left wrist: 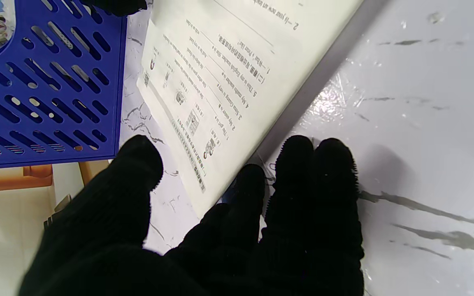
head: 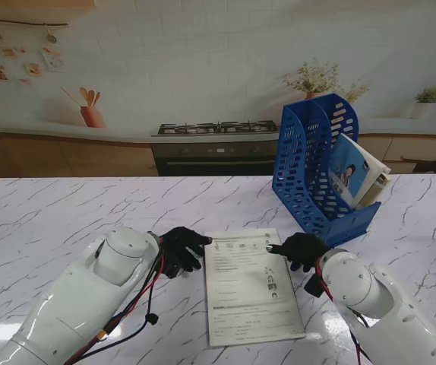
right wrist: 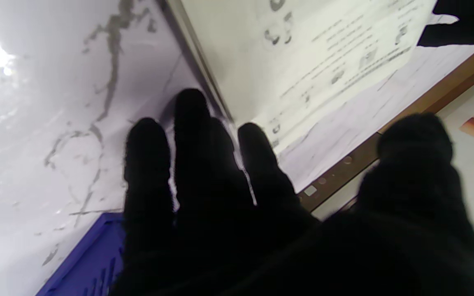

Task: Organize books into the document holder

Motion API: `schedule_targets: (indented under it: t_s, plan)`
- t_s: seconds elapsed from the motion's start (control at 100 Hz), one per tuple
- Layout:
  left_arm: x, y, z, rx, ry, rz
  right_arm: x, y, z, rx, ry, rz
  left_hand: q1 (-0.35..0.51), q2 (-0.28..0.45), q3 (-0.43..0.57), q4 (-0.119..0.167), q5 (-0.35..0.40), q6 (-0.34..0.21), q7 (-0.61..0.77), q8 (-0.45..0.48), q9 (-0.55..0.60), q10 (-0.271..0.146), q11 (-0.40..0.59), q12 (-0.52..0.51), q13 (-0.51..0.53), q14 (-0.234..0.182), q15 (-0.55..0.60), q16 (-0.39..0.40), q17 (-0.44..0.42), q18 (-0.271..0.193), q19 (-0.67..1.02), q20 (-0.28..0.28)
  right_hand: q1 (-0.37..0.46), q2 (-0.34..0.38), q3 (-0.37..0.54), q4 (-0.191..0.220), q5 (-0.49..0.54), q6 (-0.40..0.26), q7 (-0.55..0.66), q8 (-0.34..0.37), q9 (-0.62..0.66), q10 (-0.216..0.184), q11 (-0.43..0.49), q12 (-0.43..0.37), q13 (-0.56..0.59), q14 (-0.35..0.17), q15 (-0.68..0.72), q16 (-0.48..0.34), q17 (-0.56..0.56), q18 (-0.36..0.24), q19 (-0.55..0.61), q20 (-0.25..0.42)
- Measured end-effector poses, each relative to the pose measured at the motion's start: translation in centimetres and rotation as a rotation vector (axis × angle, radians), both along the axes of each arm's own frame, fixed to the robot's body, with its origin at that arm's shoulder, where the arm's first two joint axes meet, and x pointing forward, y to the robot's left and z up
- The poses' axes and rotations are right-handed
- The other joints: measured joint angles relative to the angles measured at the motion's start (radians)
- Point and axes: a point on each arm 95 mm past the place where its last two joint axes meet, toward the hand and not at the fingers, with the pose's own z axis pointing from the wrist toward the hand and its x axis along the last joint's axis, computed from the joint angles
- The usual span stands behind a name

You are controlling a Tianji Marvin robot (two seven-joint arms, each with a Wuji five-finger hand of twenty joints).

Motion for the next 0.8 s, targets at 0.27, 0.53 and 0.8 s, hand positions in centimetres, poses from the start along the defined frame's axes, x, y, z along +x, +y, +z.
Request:
schedule_targets:
  t_s: [0.27,0.53,0.8]
  plan:
    - [0.3,0.1,-0.3,-0.054,0.029,0.027,0.2,0.6,-0.2,0.017,-0.002,0.010,0.000,0.000,0.000,0.000,0.003,-0.040,-0.019,0.000,0.038,0.026,-0.011,-0.002,0.028,0.003,-0.009,0.030,0.014,0.014,0.053,0.000,0.000,0.001,0.000,0.000,0.000,0.000,0.000,-0.005,0.000,0.011,0.025,0.001,0.009,-0.001,0.001,0.000,0.000,0.000,0.000,-0.001]
    - [0.0,-1.1,-1.0,-0.148,0.071,-0.056,0.3,0.7,-0.2,0.023,0.000,0.017,0.001,0.000,0.000,0.000,0.071,-0.018,0.037,0.089,0.038,0.025,-0.026,0.049,0.029,0.001,0.004,0.098,0.039,0.011,0.082,0.043,0.000,0.010,0.000,0.000,0.000,0.000,0.000,-0.005,0.000,0.016,0.033,0.002,0.010,-0.001,0.001,0.000,0.000,0.000,0.000,-0.013]
    - [0.1,-2.5,-1.5,-0.136,0.033,-0.136,0.3,0.9,-0.2,0.036,0.008,0.020,0.237,-0.106,0.112,-0.026,0.113,-0.119,0.614,0.415,0.184,-0.035,-0.066,0.284,0.138,-0.089,0.080,0.151,0.180,-0.071,0.146,0.022,0.000,0.011,0.000,0.000,0.000,0.000,0.000,-0.005,-0.001,-0.008,0.021,0.002,0.010,-0.007,0.001,0.000,0.000,0.000,0.000,-0.013]
